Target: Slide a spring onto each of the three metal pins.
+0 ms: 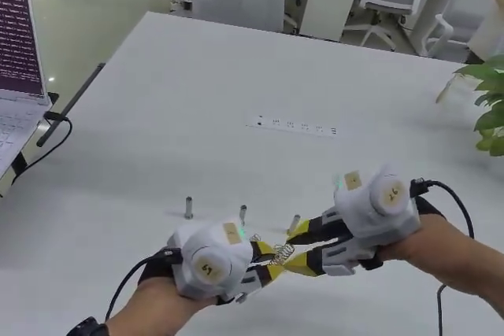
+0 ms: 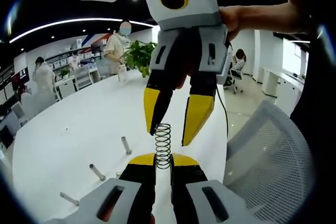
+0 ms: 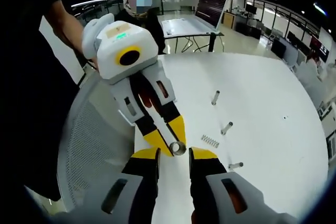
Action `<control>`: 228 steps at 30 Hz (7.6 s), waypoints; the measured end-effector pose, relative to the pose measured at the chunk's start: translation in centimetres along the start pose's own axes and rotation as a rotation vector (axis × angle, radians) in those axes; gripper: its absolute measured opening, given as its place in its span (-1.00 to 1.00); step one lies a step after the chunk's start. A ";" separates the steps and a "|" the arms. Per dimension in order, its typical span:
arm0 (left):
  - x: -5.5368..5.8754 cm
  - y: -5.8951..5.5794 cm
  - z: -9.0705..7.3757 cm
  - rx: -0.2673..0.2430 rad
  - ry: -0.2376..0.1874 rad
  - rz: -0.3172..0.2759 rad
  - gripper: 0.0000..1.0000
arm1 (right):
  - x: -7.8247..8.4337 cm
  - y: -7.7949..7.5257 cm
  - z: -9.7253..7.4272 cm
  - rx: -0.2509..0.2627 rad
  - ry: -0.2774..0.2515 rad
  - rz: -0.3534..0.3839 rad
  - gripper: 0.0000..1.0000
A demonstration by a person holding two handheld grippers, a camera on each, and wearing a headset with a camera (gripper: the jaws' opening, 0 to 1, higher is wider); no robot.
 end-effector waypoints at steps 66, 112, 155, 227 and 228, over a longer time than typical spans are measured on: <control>1.1 0.3 -2.2 -0.010 0.020 -0.007 -0.86 | -1.1 -1.1 2.9 -0.201 0.177 -0.254 -0.83; 6.5 4.6 -12.3 -0.341 0.046 -0.256 -0.30 | -0.3 -4.8 5.5 -0.170 0.242 -0.185 -0.83; 9.2 5.9 -17.8 -0.457 0.048 -0.347 0.03 | -7.3 -10.7 13.1 -0.207 0.279 -0.284 -0.83; 10.2 6.3 -19.1 -0.508 0.050 -0.398 0.04 | -9.8 -14.3 20.1 -0.216 0.365 -0.389 -0.82; 10.1 6.3 -19.1 -0.507 0.050 -0.397 0.04 | -9.8 -14.3 20.3 -0.218 0.369 -0.391 -0.82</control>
Point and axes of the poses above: the centre of the closed fingertips' face, and the gripper's own axes: z roughly forward along the fingers, y roughly to its left, x roughly out of its underside, the point moved 9 cm from there along -z, roughly backward along the fingers, and after that the axes turned 6 degrees about -y, right-handed, at the moved point
